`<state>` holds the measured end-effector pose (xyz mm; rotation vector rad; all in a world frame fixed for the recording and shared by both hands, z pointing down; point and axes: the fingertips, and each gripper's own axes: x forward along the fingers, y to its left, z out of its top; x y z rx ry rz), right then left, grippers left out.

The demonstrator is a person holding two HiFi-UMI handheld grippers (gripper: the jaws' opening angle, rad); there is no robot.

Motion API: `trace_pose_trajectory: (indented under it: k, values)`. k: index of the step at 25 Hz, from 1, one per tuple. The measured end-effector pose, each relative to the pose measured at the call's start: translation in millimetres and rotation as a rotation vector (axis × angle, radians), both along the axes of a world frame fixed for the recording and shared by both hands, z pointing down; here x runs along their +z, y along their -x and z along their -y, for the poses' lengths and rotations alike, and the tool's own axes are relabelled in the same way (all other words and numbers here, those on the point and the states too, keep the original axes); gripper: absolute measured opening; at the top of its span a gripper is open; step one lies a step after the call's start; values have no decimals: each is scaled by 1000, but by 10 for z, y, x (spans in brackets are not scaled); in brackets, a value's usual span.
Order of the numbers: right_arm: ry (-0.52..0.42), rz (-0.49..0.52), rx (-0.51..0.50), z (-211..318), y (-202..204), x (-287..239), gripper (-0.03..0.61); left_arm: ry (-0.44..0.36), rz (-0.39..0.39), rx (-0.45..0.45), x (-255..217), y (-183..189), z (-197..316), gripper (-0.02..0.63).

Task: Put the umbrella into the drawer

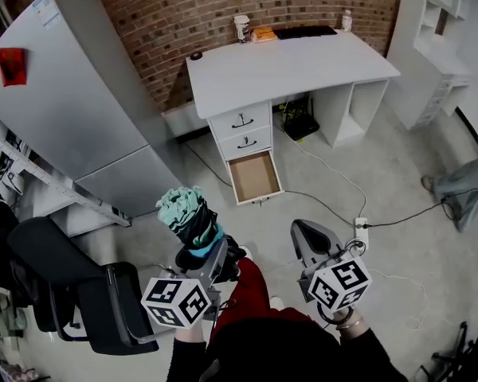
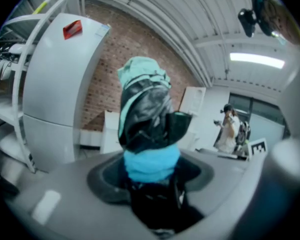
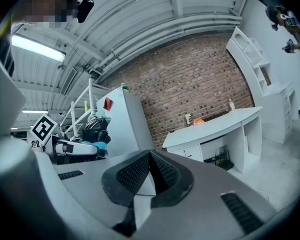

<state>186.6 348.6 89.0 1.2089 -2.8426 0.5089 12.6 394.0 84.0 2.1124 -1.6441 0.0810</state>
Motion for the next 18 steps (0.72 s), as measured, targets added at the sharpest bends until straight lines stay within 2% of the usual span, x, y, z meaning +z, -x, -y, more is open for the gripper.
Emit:
trace_pose_trajectory:
  k: [6,18]
  values:
    - [17,-29,20,431,100,77,2,20,4,10,182,196,517,247]
    - [74,-55,54,1761,614,213,2,82,12,57,404,727,1895,247]
